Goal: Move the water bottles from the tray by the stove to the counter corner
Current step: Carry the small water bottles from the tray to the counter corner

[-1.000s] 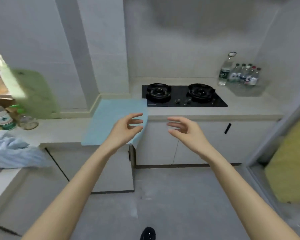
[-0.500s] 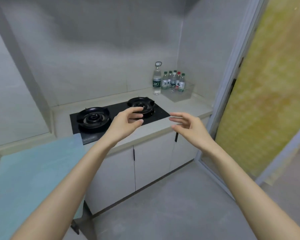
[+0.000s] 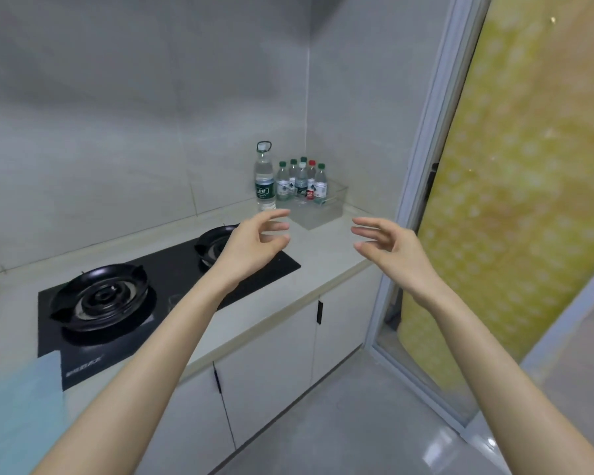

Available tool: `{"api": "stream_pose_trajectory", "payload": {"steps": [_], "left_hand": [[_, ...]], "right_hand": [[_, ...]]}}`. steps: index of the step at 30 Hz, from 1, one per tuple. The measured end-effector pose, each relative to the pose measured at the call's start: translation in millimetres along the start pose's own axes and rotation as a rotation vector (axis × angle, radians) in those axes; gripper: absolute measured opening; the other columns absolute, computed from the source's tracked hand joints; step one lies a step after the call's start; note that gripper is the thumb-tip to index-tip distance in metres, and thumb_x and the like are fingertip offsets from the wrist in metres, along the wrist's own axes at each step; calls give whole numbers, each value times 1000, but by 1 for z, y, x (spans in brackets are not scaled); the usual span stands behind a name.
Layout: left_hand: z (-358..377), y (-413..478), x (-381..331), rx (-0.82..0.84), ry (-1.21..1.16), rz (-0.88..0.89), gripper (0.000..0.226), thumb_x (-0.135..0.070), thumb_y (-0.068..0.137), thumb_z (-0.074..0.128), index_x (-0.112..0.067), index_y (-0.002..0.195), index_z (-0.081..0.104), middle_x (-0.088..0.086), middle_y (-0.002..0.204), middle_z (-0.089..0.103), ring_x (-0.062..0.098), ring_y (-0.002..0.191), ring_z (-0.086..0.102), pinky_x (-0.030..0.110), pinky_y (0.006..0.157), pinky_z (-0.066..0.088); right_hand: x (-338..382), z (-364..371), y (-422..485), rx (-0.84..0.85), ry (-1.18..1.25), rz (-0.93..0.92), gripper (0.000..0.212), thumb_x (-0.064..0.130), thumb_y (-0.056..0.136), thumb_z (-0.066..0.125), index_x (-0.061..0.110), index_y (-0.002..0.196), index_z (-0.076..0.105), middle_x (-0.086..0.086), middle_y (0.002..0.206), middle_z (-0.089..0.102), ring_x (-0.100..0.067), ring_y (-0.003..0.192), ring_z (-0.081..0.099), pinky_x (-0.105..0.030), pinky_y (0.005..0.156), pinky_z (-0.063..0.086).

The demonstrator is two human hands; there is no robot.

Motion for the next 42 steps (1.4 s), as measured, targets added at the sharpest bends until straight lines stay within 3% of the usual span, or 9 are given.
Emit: {"api": "stream_pose_trajectory", "payload": {"steps": [3,10,15,20,26,31,34,38,42], "left_hand": [[19,55,0,-13,-5,29,42,-16,90,63,-31,129,56,-8,115,66,13,96,65,32,93,50],[51,161,-1,-54,-10,17,40,-16,91,62,-32,127,55,-10,114,64,15,103,64,22,84,45],[67,232,5,-109,-10,1,39,-12,90,63,-30,124,57,-6,110,66,16,98,64,16,76,45],[78,290,24,-121,-8,-11,38,-11,90,63,-33,121,56,-4,110,66,11,87,62,17,74,45],[98,373,68,-113,-34,-43,38,-13,89,64,-33,121,58,-6,112,67,10,91,64,27,86,50],[106,452,106,-124,-46,-79,42,-12,89,64,-25,128,58,-3,114,67,2,86,63,16,76,47],[112,494,131,-128,-55,-122,41,-11,89,64,-24,127,58,-2,113,67,3,86,63,14,76,47],[121,537,169,-114,-86,-202,37,-8,91,61,-23,124,58,0,111,67,-1,80,59,8,65,45],[129,561,213,-128,-75,-280,34,-6,91,60,-17,123,59,-1,103,67,4,85,60,7,66,45]], "right_hand": [[-22,-20,50,5,-3,-14,34,13,89,65,35,115,60,5,118,67,-5,104,65,-28,97,50],[-51,-53,152,60,6,-57,38,9,89,65,42,105,58,8,114,67,6,97,64,-16,89,48],[-77,-69,225,84,35,-88,35,0,87,64,20,115,60,0,117,66,14,95,61,-7,81,47],[-102,-72,282,102,18,-79,36,3,89,64,12,124,60,3,116,64,2,92,62,-1,74,44],[-151,-67,363,105,-34,-58,34,5,86,67,21,115,62,7,116,63,-5,97,63,-1,78,43],[-188,-59,441,129,-112,-55,35,6,86,66,31,108,60,10,116,65,-8,96,65,-2,80,43],[-212,-53,487,148,-146,-30,35,6,85,66,34,106,60,13,111,65,-8,99,65,-9,82,44],[-240,-45,538,148,-156,-9,34,6,86,66,22,116,64,9,115,65,-9,95,64,0,73,42],[-266,-32,581,161,-134,38,40,2,86,65,17,123,59,8,108,62,-6,83,62,1,67,41]]}}
Point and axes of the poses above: each hand's wrist, its own y-axis towards the middle knuckle, its own z-axis out of the palm, x = y × z, the point moved 9 cm from there along y, towards the middle knuckle
